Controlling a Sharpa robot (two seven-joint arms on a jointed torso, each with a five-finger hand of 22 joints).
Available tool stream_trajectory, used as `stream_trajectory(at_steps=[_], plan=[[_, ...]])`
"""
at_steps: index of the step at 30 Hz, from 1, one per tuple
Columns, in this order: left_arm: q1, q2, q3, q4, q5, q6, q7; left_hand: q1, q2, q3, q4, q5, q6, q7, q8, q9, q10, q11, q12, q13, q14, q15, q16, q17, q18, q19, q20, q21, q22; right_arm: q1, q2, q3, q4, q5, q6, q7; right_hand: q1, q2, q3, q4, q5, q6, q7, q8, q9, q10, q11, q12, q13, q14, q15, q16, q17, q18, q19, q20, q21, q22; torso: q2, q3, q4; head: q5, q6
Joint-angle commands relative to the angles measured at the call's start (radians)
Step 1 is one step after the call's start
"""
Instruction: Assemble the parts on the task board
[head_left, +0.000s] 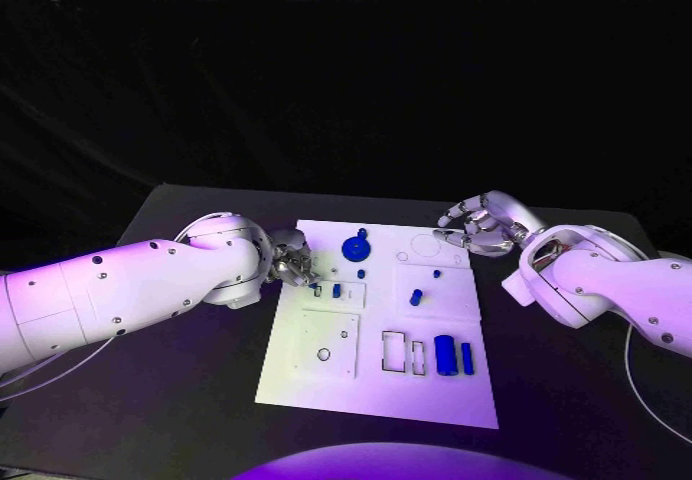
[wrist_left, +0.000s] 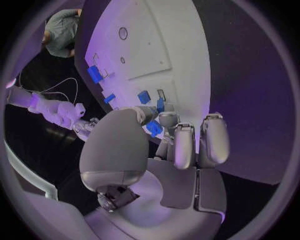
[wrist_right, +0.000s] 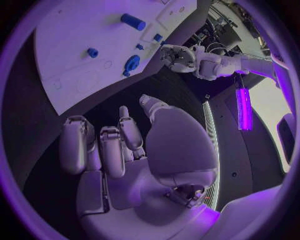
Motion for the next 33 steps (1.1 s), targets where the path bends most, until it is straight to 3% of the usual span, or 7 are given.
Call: stream_trajectory(at_steps=[1,5,11,33], plan=[[-0.006,0.007,0.000,-0.003,-0.045,0.000,0.009,0.000,-0.007,0.103,-0.097,0.005,0.017,-0.019,0.004,0.074,0.009,0.000,0.004,0.002,0.065,-0.006,-0.002,0.129,-0.002,0.006,-0.001,0.006,0.001,-0.001,0.001,0.000,0.000,-0.004,0.013,0.004,-0.010,0.004,0.000,0.003,0.004,0.002,-0.002,0.003,0.001,-0.006,-0.002,-0.005,-0.001,0.075,0.001,-0.005,0.147,0.019,-0.009,0.000,-0.004,0.081,0.000,-0.0002,0.0001,0.000,0.000],[-0.012,0.013,-0.001,-0.006,-0.054,-0.002,0.008,-0.002,-0.007,0.105,-0.095,0.005,0.018,-0.020,0.006,0.075,0.009,0.000,0.004,0.002,0.066,-0.006,-0.002,0.129,-0.002,0.006,-0.001,0.006,0.001,-0.001,0.001,0.000,0.000,-0.004,0.014,0.004,-0.010,0.004,0.000,0.003,0.004,0.002,-0.002,0.003,0.001,-0.006,-0.002,-0.005,-0.001,0.075,0.001,-0.005,0.147,0.019,-0.009,0.000,-0.004,0.081,0.001,-0.0007,-0.0002,-0.007,0.000],[-0.016,0.021,-0.001,-0.007,-0.058,-0.002,0.008,-0.011,-0.007,0.110,-0.087,0.002,0.021,-0.022,0.017,0.083,0.012,-0.002,0.008,0.006,0.065,-0.008,-0.002,0.129,-0.002,0.007,-0.002,0.006,0.002,-0.002,0.002,0.000,0.000,-0.018,0.011,0.005,-0.009,0.004,0.000,0.005,0.005,0.002,-0.002,0.003,0.001,-0.006,-0.002,-0.005,-0.001,0.075,0.001,-0.005,0.146,0.019,-0.010,0.000,-0.006,0.080,0.000,0.0002,-0.0003,-0.004,-0.001],[-0.017,0.019,-0.002,-0.011,-0.034,0.049,0.004,-0.021,-0.011,0.115,-0.078,-0.004,0.027,-0.028,0.035,0.096,0.015,-0.006,0.012,0.011,0.066,-0.011,-0.002,0.129,-0.002,0.006,-0.004,0.006,0.002,-0.002,0.003,0.000,-0.002,-0.028,0.010,0.006,-0.009,0.004,0.000,0.005,0.005,0.002,-0.002,0.003,0.001,-0.006,-0.002,-0.005,-0.001,0.075,0.001,-0.005,0.146,0.019,-0.010,0.000,-0.006,0.080,-0.001,-0.0002,0.0017,-0.010,-0.007]])
